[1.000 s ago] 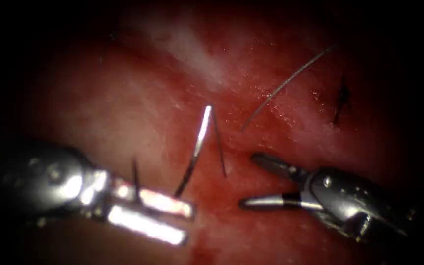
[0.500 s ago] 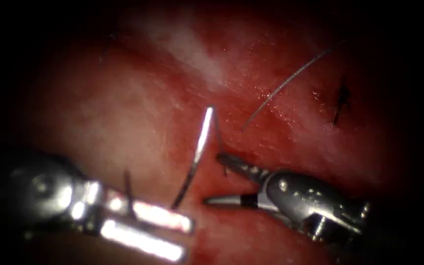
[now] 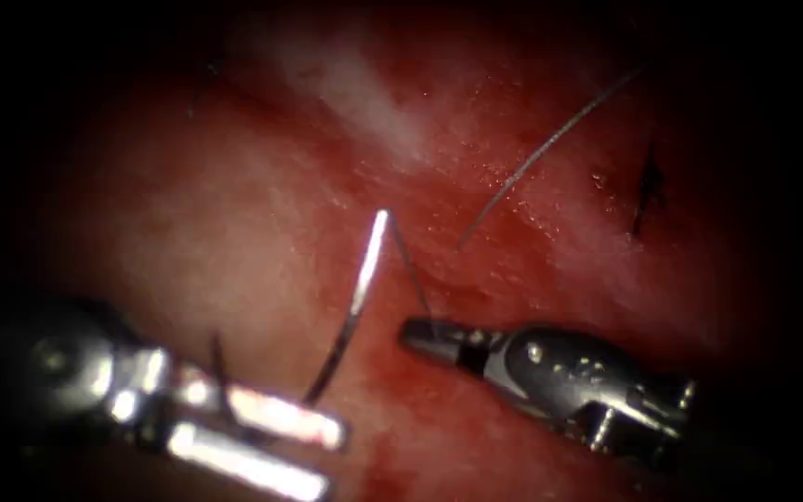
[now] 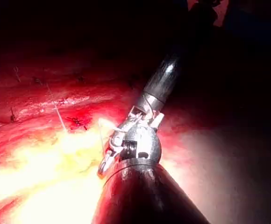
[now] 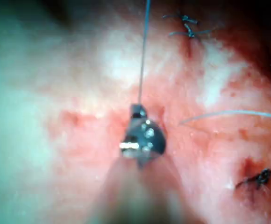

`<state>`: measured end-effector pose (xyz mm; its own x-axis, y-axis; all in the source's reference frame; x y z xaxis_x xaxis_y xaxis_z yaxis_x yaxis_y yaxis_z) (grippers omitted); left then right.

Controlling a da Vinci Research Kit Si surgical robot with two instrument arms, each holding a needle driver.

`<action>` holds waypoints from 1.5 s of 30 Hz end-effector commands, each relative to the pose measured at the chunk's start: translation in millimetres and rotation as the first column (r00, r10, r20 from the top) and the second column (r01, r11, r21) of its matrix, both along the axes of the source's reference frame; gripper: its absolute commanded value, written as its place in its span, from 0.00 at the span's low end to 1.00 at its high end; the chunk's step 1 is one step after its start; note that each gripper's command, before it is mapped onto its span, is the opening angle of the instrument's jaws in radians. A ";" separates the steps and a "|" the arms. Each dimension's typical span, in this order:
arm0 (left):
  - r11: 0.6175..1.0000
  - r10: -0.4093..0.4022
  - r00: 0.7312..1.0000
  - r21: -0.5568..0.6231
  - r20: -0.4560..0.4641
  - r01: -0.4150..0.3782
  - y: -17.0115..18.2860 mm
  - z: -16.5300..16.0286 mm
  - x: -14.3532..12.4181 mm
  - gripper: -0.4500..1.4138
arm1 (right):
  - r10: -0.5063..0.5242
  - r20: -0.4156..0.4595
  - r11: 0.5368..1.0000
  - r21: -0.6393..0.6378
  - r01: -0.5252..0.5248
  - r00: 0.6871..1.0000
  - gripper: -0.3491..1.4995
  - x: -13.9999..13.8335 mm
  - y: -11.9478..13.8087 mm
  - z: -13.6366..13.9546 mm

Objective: Wound Closure

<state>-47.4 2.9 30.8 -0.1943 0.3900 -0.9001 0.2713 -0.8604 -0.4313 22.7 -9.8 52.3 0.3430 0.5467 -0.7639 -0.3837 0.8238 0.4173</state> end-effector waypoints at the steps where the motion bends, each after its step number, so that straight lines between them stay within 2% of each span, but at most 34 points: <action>1: 1.000 -0.011 1.000 -0.005 -0.012 0.010 0.1 0.7 -0.5 0.00 | 0.002 -0.004 1.000 0.005 -0.002 1.000 0.00 0.4 0.1 -0.8; 7: 0.997 -0.064 0.990 -0.044 -0.123 0.059 1.7 4.0 0.8 0.00 | -0.018 -0.015 1.000 0.008 0.018 1.000 0.00 0.2 -0.4 -5.6; 12: 0.994 -0.097 0.974 -0.062 -0.204 0.086 2.7 7.6 2.2 0.00 | -0.030 -0.039 1.000 0.004 0.030 0.999 0.00 1.4 -0.9 -9.1; 17: 0.993 -0.105 0.959 -0.080 -0.262 0.087 3.1 11.1 3.4 0.00 | -0.039 -0.072 0.999 0.003 0.040 0.997 0.00 3.0 -1.4 -11.3; 23: 0.991 -0.124 0.949 -0.085 -0.289 0.104 3.7 12.6 4.5 0.00 | -0.053 -0.104 0.999 -0.011 0.052 0.993 0.00 4.1 -1.4 -13.1; 24: 0.991 -0.126 0.948 -0.084 -0.291 0.106 3.7 12.6 4.7 0.00 | -0.056 -0.102 0.998 -0.020 0.054 0.993 0.00 4.2 -1.2 -13.1; 25: 0.991 -0.128 0.947 -0.084 -0.294 0.108 3.8 12.7 4.8 0.00 | -0.064 -0.097 0.997 -0.041 0.061 0.993 0.15 4.2 -0.8 -12.9; 26: 0.990 -0.130 0.946 -0.084 -0.296 0.110 3.9 12.7 4.9 0.00 | -0.068 -0.091 0.996 -0.056 0.063 0.994 0.39 4.1 -0.2 -12.6; 28: 0.990 -0.132 0.945 -0.083 -0.299 0.112 4.1 12.8 5.2 0.00 | -0.060 -0.084 0.997 -0.057 0.055 0.995 0.75 3.8 0.6 -11.6; 30: 0.990 -0.133 0.944 -0.083 -0.301 0.113 4.2 13.0 5.5 0.00 | -0.062 -0.080 0.996 -0.067 0.057 0.995 0.86 3.5 1.2 -10.5; 36: 0.990 -0.138 0.941 -0.083 -0.308 0.118 4.6 13.4 6.2 0.00 | -0.074 -0.062 0.993 -0.099 0.067 0.995 0.87 2.5 1.0 -6.3; 42: 0.989 -0.140 0.940 -0.083 -0.311 0.120 4.9 13.8 6.6 0.00 | -0.103 0.000 0.988 -0.114 0.103 0.995 0.78 1.9 0.1 -3.0; 45: 0.987 -0.154 0.933 -0.090 -0.324 0.131 5.4 14.1 7.3 0.00 | -0.098 -0.009 0.991 -0.091 0.097 0.995 0.74 1.0 -0.7 -2.3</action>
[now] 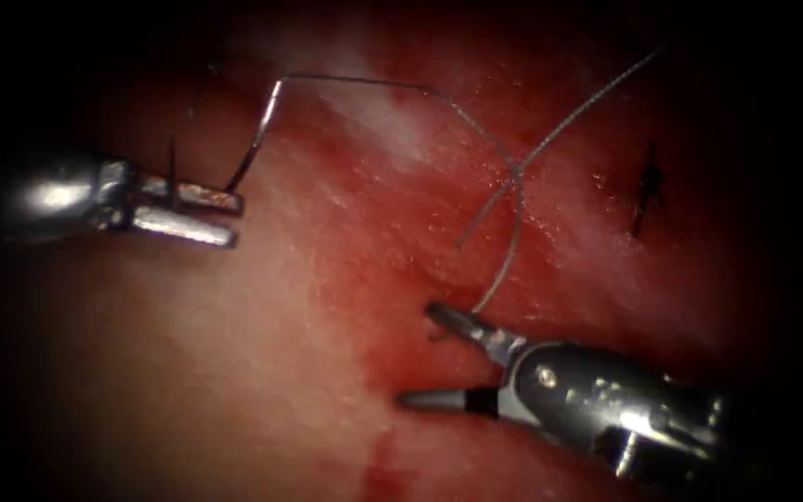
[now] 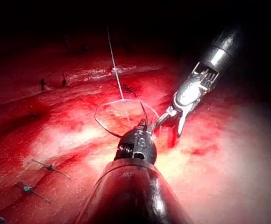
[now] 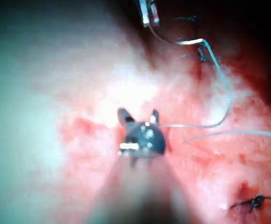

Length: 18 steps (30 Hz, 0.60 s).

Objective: Wound Closure

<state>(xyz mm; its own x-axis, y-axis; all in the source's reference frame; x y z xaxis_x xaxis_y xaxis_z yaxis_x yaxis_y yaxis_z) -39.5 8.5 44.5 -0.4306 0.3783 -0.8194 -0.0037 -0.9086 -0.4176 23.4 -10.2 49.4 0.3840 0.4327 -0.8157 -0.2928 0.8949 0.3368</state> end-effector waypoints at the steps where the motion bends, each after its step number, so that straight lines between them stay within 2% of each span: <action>1: 1.000 -0.008 1.000 -0.003 -0.009 0.008 0.1 0.6 -0.3 0.00 | 0.003 -0.004 1.000 0.012 -0.003 1.000 0.72 0.0 -0.4 0.6; 6: 0.999 -0.041 0.998 -0.006 -0.048 0.041 0.9 1.5 1.4 0.00 | 0.001 -0.012 1.000 0.029 0.000 1.000 0.62 -1.4 -0.2 0.0; 12: 0.998 -0.068 0.995 0.000 -0.079 0.068 1.4 1.4 2.5 0.00 | 0.005 -0.016 0.999 0.049 -0.004 1.000 0.55 -2.1 -0.2 0.1; 18: 0.998 -0.062 0.995 0.002 -0.073 0.063 1.0 0.8 1.8 0.00 | 0.026 -0.009 0.997 0.072 -0.026 1.000 0.57 -1.7 0.1 1.6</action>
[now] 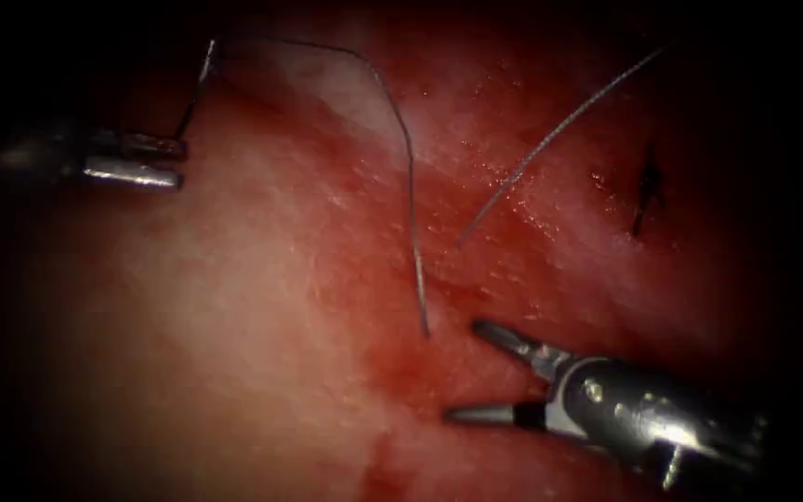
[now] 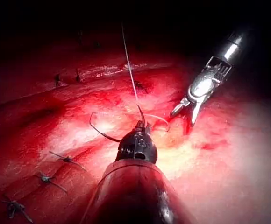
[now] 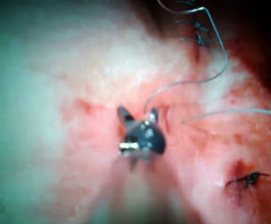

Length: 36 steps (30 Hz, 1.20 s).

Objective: Wound Closure

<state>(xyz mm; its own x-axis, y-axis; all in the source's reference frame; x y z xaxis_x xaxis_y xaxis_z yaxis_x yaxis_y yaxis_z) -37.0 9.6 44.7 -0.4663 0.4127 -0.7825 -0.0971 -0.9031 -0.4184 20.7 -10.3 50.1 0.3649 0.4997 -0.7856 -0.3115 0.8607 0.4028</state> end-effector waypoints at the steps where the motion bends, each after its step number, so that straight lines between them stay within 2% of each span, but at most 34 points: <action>1: 1.000 0.010 1.000 0.005 0.013 -0.010 -0.3 0.5 -1.0 0.00 | 0.005 0.003 1.000 -0.003 -0.005 1.000 0.57 1.3 0.3 1.4; 7: 1.000 0.022 0.999 0.009 0.029 -0.022 -0.8 -0.1 -1.8 0.00 | 0.002 0.006 1.000 -0.012 -0.002 1.000 0.55 3.4 0.6 3.6; 8: 1.000 0.022 0.999 0.010 0.029 -0.022 -0.8 -0.1 -1.8 0.00 | 0.004 0.008 1.000 -0.013 -0.004 1.000 0.52 3.7 0.6 3.8; 9: 1.000 0.022 0.999 0.010 0.029 -0.023 -0.7 -0.1 -1.8 0.00 | 0.005 0.008 1.000 -0.014 -0.005 1.000 0.45 3.8 0.6 3.9; 11: 1.000 0.023 0.999 0.010 0.029 -0.023 -0.7 -0.1 -1.7 0.00 | 0.005 0.009 1.000 -0.015 -0.005 1.000 0.08 3.9 0.6 4.0; 12: 1.000 0.023 0.999 0.010 0.029 -0.023 -0.7 -0.1 -1.7 0.00 | 0.006 0.009 1.000 -0.015 -0.005 1.000 0.00 3.9 0.6 4.0; 20: 1.000 0.028 0.999 0.007 0.033 -0.028 -0.8 -0.2 -1.9 0.00 | 0.040 0.035 0.999 -0.022 -0.039 0.999 0.00 3.5 0.7 3.3; 25: 0.999 0.030 0.999 0.008 0.037 -0.031 -0.7 -0.1 -1.8 0.00 | 0.036 0.029 0.999 -0.009 -0.035 0.999 0.00 1.9 0.5 1.0; 30: 0.999 0.032 0.999 0.007 0.037 -0.032 -0.8 -0.1 -1.7 0.00 | 0.017 0.014 1.000 0.013 -0.017 1.000 0.00 0.9 -1.2 -2.7; 36: 1.000 0.030 0.999 0.005 0.035 -0.030 -1.1 -0.1 -2.0 0.00 | -0.024 -0.012 1.000 0.017 0.024 1.000 0.00 1.9 -4.5 -5.6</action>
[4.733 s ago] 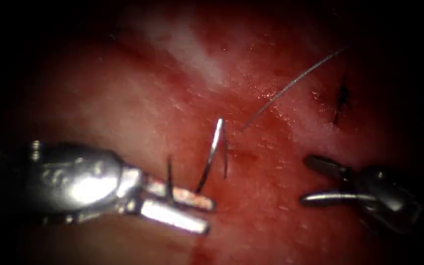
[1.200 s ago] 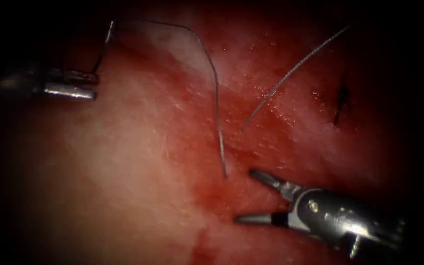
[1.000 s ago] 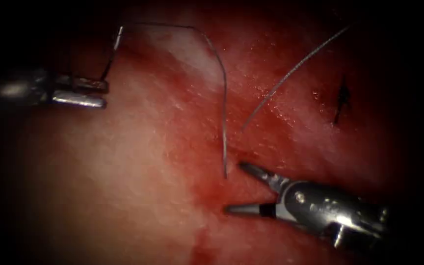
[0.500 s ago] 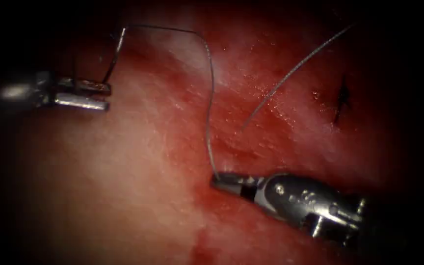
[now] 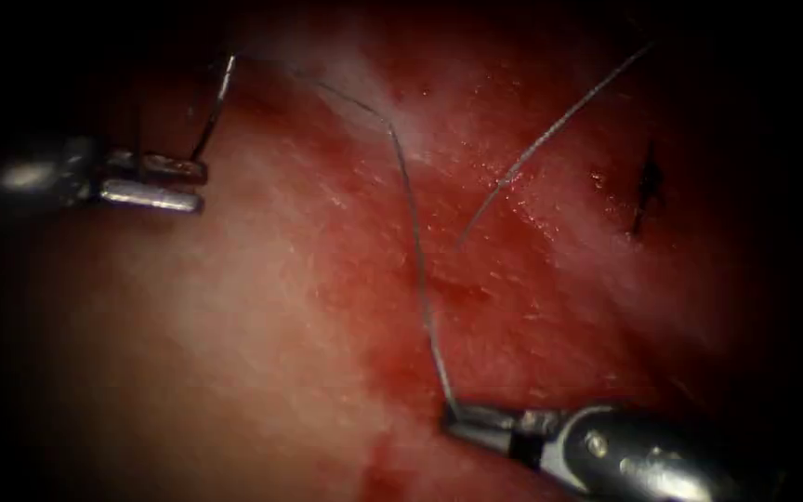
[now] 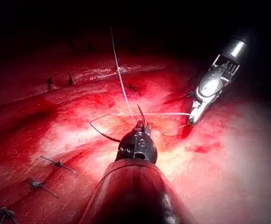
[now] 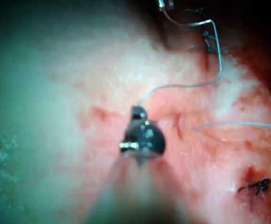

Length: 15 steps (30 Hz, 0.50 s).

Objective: Wound Closure

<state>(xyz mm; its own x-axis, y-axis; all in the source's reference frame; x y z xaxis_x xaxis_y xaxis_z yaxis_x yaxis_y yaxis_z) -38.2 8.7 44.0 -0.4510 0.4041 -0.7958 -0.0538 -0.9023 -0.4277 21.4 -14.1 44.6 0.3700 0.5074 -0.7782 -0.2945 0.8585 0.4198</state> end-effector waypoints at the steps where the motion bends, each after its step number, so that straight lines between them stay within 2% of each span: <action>1: 1.000 0.000 1.000 -0.001 0.001 0.000 -0.2 0.6 -0.8 0.00 | -0.012 -0.011 1.000 0.001 0.012 1.000 0.00 1.4 -1.1 -0.5; 15: 1.000 0.008 1.000 -0.016 0.001 -0.008 -2.7 0.9 -0.8 0.00 | -0.074 -0.060 0.997 0.010 0.075 0.995 0.00 4.8 -5.1 -6.0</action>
<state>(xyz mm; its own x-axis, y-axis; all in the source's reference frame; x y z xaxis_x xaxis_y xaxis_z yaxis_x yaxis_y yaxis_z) -38.4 6.1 44.4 -0.4530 0.3878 -0.8028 -0.0454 -0.9093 -0.4136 25.4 -19.0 38.3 0.3628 0.4883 -0.7937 -0.2067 0.8727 0.4424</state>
